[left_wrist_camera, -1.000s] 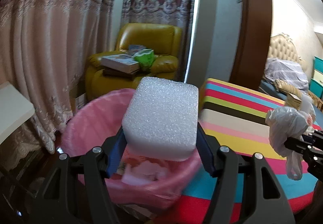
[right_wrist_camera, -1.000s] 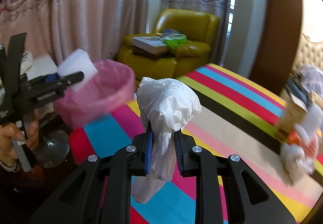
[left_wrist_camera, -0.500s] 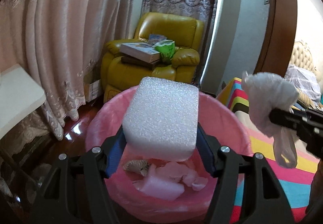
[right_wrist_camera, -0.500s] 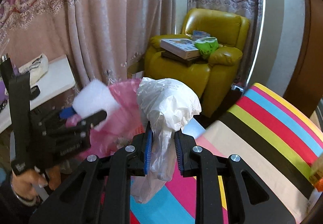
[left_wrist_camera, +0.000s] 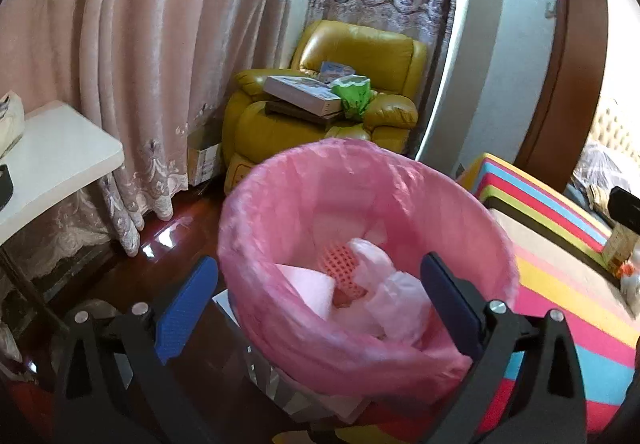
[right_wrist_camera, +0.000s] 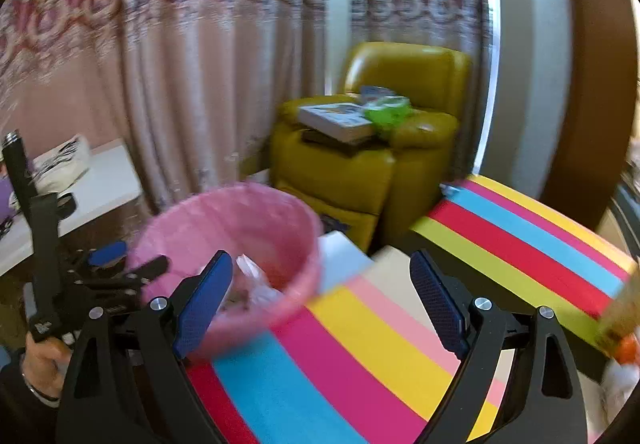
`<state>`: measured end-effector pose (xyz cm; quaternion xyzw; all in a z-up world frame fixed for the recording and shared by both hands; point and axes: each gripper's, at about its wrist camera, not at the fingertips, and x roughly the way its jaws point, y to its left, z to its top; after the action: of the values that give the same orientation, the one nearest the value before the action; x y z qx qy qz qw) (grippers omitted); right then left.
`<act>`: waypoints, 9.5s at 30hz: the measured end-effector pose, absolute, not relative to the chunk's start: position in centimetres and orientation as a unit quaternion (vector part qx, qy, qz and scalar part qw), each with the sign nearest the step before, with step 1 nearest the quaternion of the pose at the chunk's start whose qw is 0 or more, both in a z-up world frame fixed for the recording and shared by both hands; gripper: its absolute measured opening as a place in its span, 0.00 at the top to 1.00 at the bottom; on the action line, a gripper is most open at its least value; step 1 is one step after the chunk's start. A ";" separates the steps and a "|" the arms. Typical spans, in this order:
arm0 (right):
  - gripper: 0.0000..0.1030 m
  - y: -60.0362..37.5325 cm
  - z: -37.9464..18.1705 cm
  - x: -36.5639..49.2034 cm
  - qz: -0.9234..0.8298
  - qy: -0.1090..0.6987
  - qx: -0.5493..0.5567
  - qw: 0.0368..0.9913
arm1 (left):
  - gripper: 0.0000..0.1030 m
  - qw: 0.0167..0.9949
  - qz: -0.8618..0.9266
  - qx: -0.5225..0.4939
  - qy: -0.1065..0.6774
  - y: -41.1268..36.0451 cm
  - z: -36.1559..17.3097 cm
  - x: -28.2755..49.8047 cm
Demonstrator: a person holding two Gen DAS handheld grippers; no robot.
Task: Collect trash
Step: 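Open the left tool over the bin while the right tool opens, releasing the bag, then return the right tool to the pile and grasp the knotted white tissue, then grasp the white bubble-foam sheet with the left tool while the right tool holds the tissue, then carry the bubble-foam sheet with the left tool while the right tool carries the tissue to the bin, then open the left tool over the bin while the right tool opens, releasing the tissue, then grasp the netted orange foam sleeve with the left tool while the right tool grasps the white paper bag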
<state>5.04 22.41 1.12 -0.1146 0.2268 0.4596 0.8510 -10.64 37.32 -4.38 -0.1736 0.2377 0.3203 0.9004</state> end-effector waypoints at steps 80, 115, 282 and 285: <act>0.63 -20.5 -6.0 14.9 0.048 0.300 0.085 0.949 | 0.49 0.944 -0.060 -0.021 0.325 -7.0 -2.6 27.5; 0.63 -18.7 -5.7 14.6 0.026 0.300 0.039 0.953 | 0.48 0.950 -0.024 0.019 0.311 1.2 -4.1 9.8; 0.61 -20.0 -3.5 19.1 0.084 0.272 0.075 0.956 | 0.06 0.913 -0.045 -0.072 0.399 -7.4 -5.8 29.0; 0.96 -20.6 -4.2 17.3 0.067 0.276 0.069 0.956 | 0.22 0.905 -0.056 -0.087 0.413 -8.2 -6.3 30.6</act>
<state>17.27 -20.58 -4.24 0.0694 0.2755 0.0674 0.9564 30.62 -8.17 -6.29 -0.0868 0.4131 -0.0564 0.9048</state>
